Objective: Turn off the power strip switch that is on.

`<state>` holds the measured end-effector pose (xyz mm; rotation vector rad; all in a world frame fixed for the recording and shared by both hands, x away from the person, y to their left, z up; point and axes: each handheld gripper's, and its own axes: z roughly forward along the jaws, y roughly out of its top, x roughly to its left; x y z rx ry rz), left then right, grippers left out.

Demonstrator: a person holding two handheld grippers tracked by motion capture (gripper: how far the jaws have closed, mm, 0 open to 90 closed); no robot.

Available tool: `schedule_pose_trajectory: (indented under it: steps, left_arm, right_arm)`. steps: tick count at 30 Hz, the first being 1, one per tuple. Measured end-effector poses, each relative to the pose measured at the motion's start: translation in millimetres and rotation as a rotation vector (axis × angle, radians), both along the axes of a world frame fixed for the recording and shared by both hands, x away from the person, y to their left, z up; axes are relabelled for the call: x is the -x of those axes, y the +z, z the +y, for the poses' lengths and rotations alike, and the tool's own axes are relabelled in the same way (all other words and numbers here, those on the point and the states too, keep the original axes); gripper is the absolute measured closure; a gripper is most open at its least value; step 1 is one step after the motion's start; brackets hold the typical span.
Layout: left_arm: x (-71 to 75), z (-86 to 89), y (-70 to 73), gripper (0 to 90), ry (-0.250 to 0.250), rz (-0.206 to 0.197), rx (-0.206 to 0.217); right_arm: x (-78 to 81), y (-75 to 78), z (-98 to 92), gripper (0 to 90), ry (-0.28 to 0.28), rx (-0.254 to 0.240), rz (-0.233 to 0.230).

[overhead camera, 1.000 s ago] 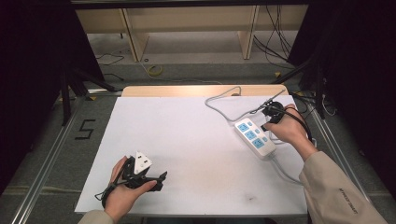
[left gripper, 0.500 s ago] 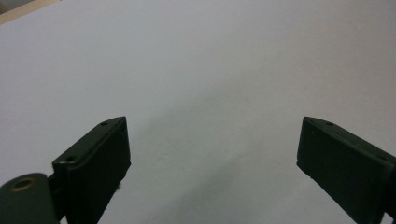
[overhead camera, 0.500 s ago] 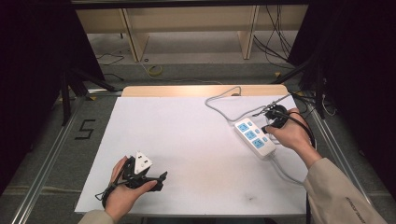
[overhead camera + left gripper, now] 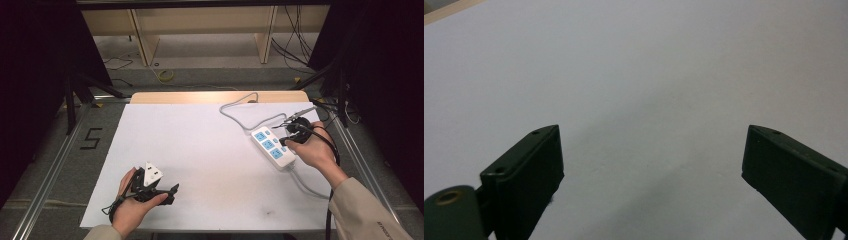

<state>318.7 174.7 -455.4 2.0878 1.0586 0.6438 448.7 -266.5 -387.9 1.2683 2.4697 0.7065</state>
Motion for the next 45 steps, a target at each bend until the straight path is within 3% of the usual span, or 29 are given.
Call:
schedule_pose_trajectory:
  steps: [16,25,29,35,40,45]
  left_arm:
    - [0.5,0.6,0.3,9.1,0.0,0.003,-0.002]
    - [0.9,1.0,0.3,9.3,0.002,0.001,0.001]
    - [1.2,0.9,0.4,9.3,0.003,0.002,0.0]
    - [1.9,1.0,0.8,9.3,0.003,0.001,0.002]
    - [2.2,1.9,1.1,9.3,0.001,0.001,0.004]
    - [3.0,2.8,1.6,9.3,0.002,-0.002,0.008]
  right_arm:
    - [39.7,-7.7,-5.5,90.0,0.041,-0.08,-0.049]
    - [72.5,-19.8,-8.2,90.0,0.08,-0.158,-0.065]
    - [86.9,-28.0,-9.8,90.0,0.096,-0.17,-0.077]
    - [103.8,-36.8,-15.8,81.4,0.111,-0.226,-0.127]
    - [113.6,-44.5,-21.5,60.3,0.14,-0.317,-0.207]
    - [122.7,-49.1,-25.7,47.2,0.155,-0.358,-0.254]
